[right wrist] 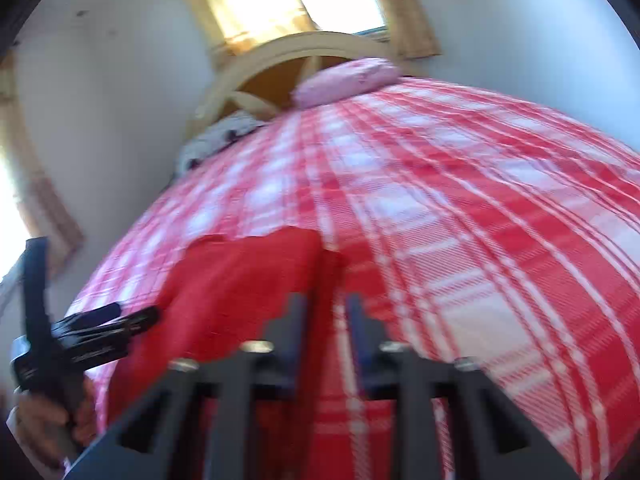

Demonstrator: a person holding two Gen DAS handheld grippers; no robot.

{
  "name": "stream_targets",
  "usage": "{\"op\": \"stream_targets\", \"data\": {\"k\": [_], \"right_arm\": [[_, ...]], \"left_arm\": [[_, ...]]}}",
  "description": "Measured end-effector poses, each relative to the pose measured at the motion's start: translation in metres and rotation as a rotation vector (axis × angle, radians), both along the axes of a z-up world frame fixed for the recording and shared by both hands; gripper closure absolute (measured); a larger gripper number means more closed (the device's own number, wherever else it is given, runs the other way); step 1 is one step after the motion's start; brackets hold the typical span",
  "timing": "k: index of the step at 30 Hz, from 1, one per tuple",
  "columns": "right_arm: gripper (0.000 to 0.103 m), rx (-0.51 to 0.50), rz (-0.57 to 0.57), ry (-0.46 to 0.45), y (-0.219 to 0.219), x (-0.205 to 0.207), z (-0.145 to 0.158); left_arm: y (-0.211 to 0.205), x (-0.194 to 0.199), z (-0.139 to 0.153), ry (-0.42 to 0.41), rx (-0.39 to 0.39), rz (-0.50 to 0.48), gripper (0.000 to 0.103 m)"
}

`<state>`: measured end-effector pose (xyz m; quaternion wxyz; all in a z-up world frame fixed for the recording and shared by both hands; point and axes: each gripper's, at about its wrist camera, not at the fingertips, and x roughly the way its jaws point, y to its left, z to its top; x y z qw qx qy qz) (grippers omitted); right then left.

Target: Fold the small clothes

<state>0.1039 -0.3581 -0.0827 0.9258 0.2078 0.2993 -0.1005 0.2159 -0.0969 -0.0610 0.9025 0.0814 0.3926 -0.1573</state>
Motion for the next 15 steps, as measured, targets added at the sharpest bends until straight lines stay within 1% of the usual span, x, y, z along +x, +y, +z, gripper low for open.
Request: {"op": "stream_targets", "data": {"k": [2, 3, 4, 6, 11, 15], "right_arm": [[0.036, 0.051, -0.008, 0.016, -0.004, -0.003, -0.007], [0.036, 0.098, -0.009, 0.025, -0.009, -0.003, -0.013], [0.036, 0.124, -0.011, 0.016, -0.013, -0.006, -0.016], [0.036, 0.159, -0.009, -0.001, -0.02, -0.009, -0.019], [0.036, 0.162, -0.009, 0.01, -0.019, -0.01, -0.022], [0.036, 0.179, -0.007, -0.001, -0.019, -0.01, -0.022]], "left_arm": [[0.0, -0.007, -0.001, -0.002, 0.0, 0.01, 0.009], [-0.001, -0.009, -0.001, -0.003, 0.003, 0.016, 0.006], [-0.002, -0.012, -0.003, -0.008, 0.012, 0.029, 0.004], [-0.003, -0.017, -0.006, -0.027, 0.023, 0.043, 0.002], [-0.005, -0.03, -0.012, -0.065, 0.03, 0.077, 0.001], [0.002, -0.041, -0.013, -0.047, -0.021, 0.083, 0.001]]}}
